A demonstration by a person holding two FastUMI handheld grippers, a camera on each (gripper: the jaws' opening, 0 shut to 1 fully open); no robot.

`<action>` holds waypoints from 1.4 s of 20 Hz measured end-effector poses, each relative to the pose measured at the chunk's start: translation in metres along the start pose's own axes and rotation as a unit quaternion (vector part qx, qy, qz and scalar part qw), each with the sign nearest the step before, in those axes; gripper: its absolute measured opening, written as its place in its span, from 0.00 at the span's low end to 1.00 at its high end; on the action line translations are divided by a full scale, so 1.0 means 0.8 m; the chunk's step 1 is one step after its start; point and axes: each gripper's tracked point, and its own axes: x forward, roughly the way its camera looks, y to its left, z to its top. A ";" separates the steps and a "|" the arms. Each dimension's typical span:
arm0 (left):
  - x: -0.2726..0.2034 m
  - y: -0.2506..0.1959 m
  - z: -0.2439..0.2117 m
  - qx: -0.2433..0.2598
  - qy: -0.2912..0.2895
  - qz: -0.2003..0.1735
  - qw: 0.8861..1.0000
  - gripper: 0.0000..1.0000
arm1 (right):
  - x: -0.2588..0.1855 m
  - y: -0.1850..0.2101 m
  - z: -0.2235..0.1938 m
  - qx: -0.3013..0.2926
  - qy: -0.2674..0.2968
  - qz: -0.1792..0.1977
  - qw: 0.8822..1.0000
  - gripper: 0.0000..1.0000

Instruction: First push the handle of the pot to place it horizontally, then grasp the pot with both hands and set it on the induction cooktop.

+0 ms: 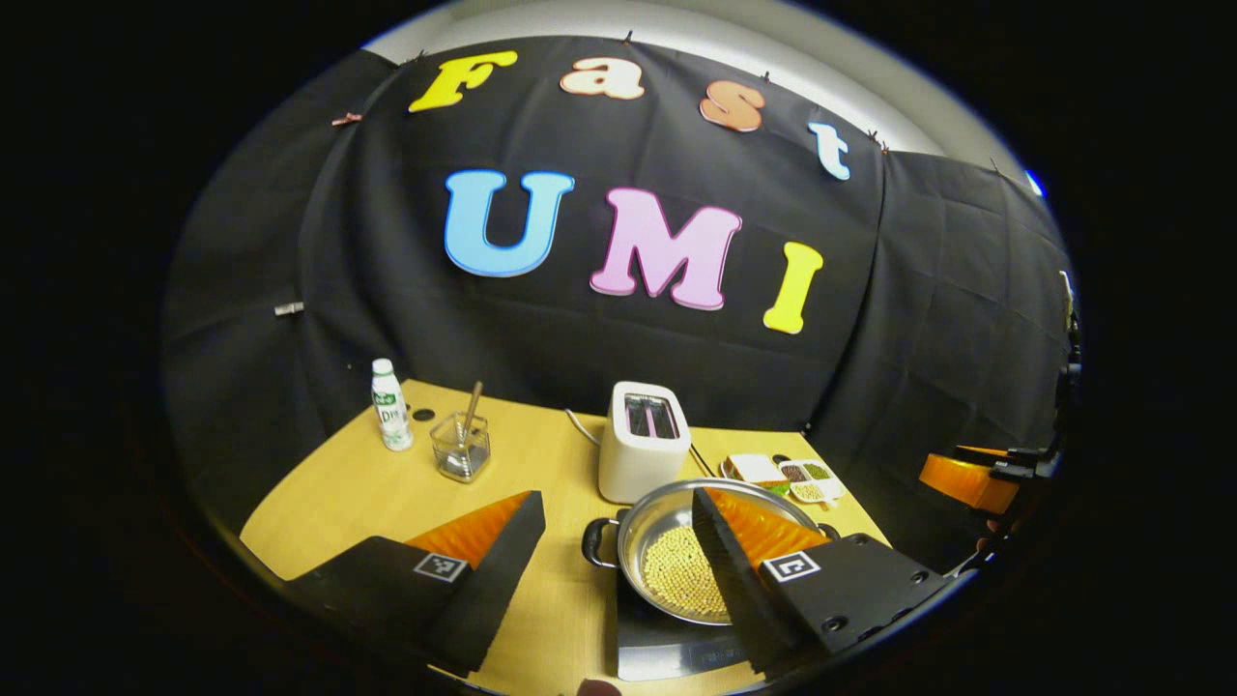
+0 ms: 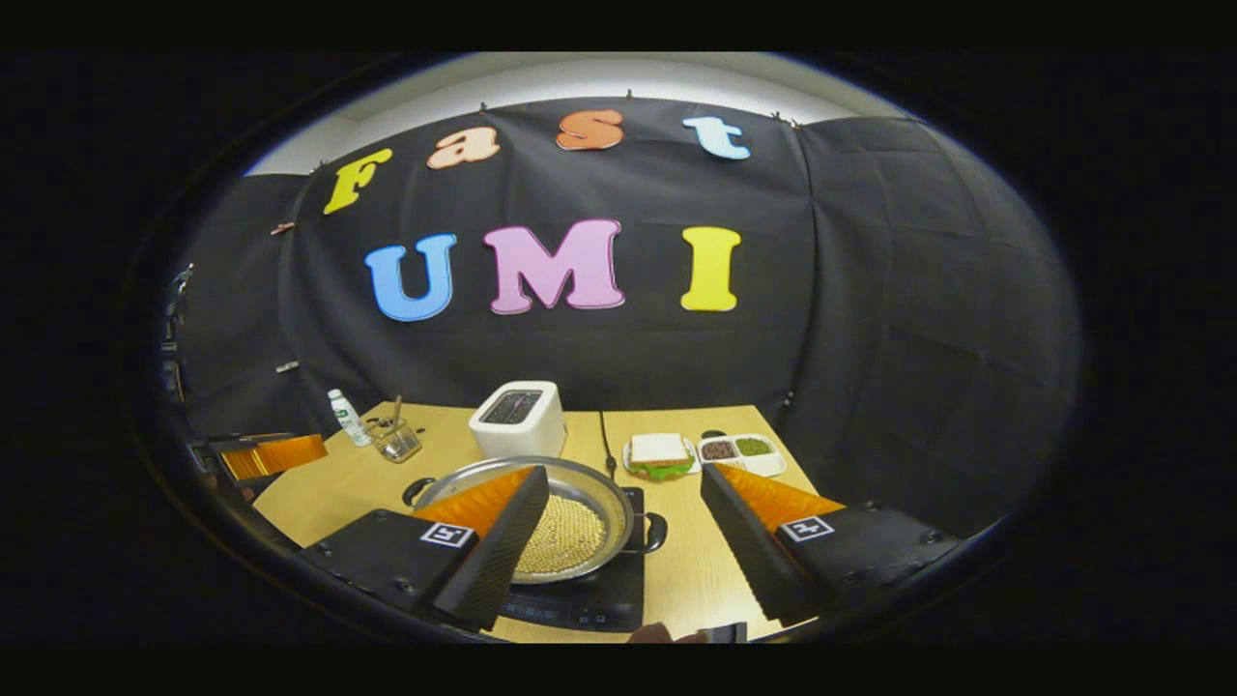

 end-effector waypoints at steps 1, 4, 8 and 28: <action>-0.011 0.003 0.013 0.007 -0.014 0.003 1.000 0.95 | -0.009 0.006 0.010 0.002 -0.012 0.003 1.000 0.98; -0.042 0.003 0.036 0.034 -0.046 0.004 0.998 0.95 | -0.033 0.017 0.031 -0.006 -0.048 0.007 0.999 0.98; -0.082 0.007 0.053 0.076 -0.083 0.012 0.994 0.95 | -0.062 0.026 0.050 -0.021 -0.094 0.000 0.995 0.99; -0.118 -0.014 0.036 0.071 -0.079 -0.017 0.994 0.95 | -0.097 0.035 0.054 -0.027 -0.116 -0.032 0.992 0.98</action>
